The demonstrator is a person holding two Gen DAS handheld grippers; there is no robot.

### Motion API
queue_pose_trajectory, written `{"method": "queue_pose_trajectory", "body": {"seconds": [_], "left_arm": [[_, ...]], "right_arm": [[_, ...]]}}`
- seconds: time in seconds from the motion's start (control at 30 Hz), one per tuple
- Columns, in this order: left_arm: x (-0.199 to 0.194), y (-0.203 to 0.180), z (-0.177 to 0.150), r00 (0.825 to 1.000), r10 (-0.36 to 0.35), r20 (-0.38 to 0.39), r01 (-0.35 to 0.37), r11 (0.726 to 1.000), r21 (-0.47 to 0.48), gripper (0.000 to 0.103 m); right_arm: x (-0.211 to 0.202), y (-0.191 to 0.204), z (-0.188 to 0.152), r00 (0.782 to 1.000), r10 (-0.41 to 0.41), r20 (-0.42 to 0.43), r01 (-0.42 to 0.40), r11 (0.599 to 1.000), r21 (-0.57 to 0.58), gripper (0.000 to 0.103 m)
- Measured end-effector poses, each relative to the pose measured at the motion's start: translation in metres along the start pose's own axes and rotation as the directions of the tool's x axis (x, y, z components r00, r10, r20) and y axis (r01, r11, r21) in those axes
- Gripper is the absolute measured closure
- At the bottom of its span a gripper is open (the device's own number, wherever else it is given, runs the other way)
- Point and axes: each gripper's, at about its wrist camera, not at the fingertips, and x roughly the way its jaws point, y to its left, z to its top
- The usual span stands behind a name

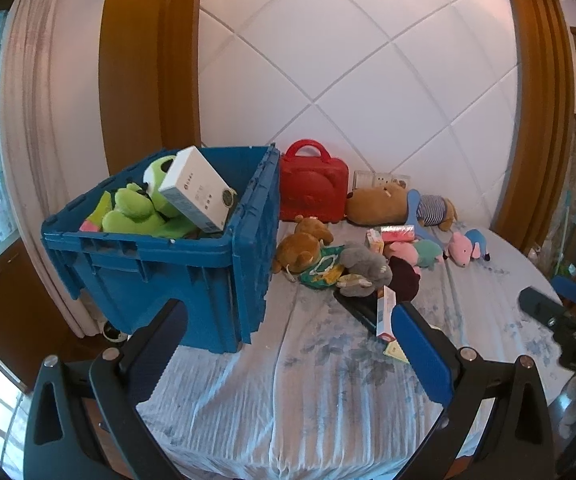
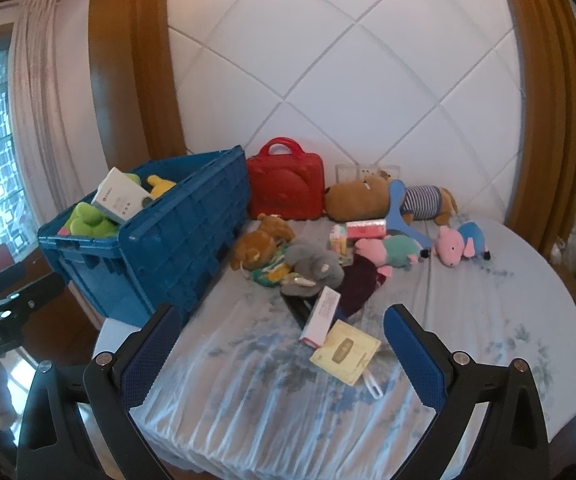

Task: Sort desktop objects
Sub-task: 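Grasp the white box with the left tool while the right tool grasps the beige card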

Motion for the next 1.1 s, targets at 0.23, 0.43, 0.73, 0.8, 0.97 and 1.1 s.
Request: {"method": "queue_pose_trajectory", "body": {"seconds": [0.23,0.43,0.73,0.8,0.97,1.1], "left_arm": [[0.045,-0.036,-0.001,0.998,-0.025,-0.066,0.026,0.999,0.019,0.0],[0.118,-0.075,-0.015,0.978,-0.046,-0.204,0.056,0.998,0.042,0.0],[0.22,-0.124,-0.052,0.924,-0.084,-0.374,0.119,0.99,0.073,0.009],[0.244,-0.13,-0.057,0.912,-0.097,-0.4,0.138,0.988,0.076,0.009],[0.304,-0.146,-0.068,0.878,-0.127,-0.462,0.184,0.98,0.08,0.009],[0.335,-0.153,-0.077,0.857,-0.147,-0.495,0.216,0.973,0.085,0.01]], "right_arm": [[0.007,-0.038,0.0,0.997,-0.02,0.08,0.015,0.998,0.057,0.0],[0.067,-0.097,-0.018,0.995,-0.009,-0.095,0.021,0.991,0.133,0.0],[0.16,-0.156,-0.068,0.949,-0.023,-0.314,0.088,0.977,0.195,0.001],[0.178,-0.161,-0.075,0.939,-0.016,-0.344,0.091,0.975,0.203,0.005],[0.226,-0.173,-0.096,0.906,0.026,-0.422,0.09,0.963,0.254,0.035],[0.26,-0.179,-0.113,0.88,0.057,-0.472,0.096,0.951,0.293,0.046]]}}
